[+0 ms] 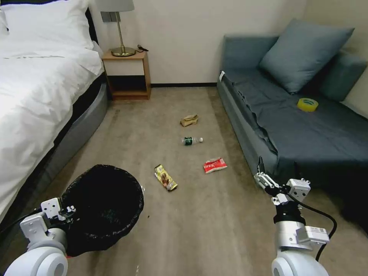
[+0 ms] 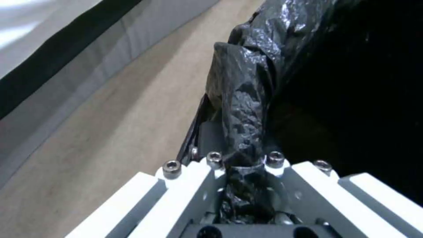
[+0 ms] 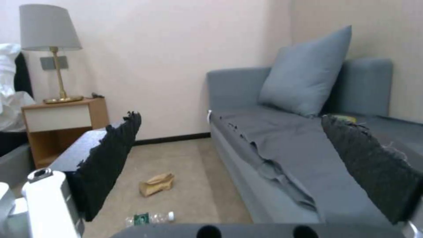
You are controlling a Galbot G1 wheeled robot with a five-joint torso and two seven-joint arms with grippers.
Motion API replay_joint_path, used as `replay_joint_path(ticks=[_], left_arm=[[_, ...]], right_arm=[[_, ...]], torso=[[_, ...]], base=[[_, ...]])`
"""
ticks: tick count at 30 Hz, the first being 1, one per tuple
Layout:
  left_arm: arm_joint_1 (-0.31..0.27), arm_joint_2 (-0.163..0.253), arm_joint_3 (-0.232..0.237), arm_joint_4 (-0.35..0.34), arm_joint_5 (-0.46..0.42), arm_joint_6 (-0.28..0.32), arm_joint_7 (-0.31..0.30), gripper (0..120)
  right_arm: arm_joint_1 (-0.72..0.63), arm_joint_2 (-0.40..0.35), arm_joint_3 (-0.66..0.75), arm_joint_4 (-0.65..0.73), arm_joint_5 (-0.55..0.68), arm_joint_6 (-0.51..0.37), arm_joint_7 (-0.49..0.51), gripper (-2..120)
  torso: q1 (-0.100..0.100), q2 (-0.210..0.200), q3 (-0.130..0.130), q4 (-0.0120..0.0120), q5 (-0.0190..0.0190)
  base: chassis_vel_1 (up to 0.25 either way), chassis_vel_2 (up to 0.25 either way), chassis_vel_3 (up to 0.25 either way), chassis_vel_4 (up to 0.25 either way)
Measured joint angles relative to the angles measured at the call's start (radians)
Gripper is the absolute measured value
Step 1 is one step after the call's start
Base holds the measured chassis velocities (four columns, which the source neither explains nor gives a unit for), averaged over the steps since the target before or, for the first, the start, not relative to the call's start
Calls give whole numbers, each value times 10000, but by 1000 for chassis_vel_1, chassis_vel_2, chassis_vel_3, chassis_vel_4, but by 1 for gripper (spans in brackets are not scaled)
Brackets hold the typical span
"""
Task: Pick up the trash bin, then pick up the garbage on the floor and place it into the trash bin.
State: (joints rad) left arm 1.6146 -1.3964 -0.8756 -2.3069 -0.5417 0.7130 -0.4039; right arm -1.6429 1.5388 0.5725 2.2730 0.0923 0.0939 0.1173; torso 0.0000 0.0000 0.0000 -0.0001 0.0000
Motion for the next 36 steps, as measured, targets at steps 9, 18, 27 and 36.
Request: replay_joint_path(ticks=[9, 18, 27, 36], left_arm=[[-98, -19, -144, 63, -106, -33, 1, 2], [-97, -87, -123, 105, -99, -120, 12, 2], [-104, -134, -182, 102, -104, -141, 12, 2], [-319, -70, -86, 254, -111, -141, 13, 2]], right_arm=[[63, -18, 5, -80, -51, 28, -16, 100], [16, -35, 23, -106, -155, 114, -19, 100], [53, -152, 35, -187, -360, 367, -122, 100], [238, -440, -46, -308, -353, 586, -395, 100]], torso=[[1, 0, 0, 1, 1], [1, 0, 1, 0, 0], [1, 0, 1, 0, 0], [0, 0, 0, 0, 0]], base=[[-197, 191, 184, -186], [-212, 198, 206, -200], [-190, 208, 185, -206], [-59, 58, 52, -48]])
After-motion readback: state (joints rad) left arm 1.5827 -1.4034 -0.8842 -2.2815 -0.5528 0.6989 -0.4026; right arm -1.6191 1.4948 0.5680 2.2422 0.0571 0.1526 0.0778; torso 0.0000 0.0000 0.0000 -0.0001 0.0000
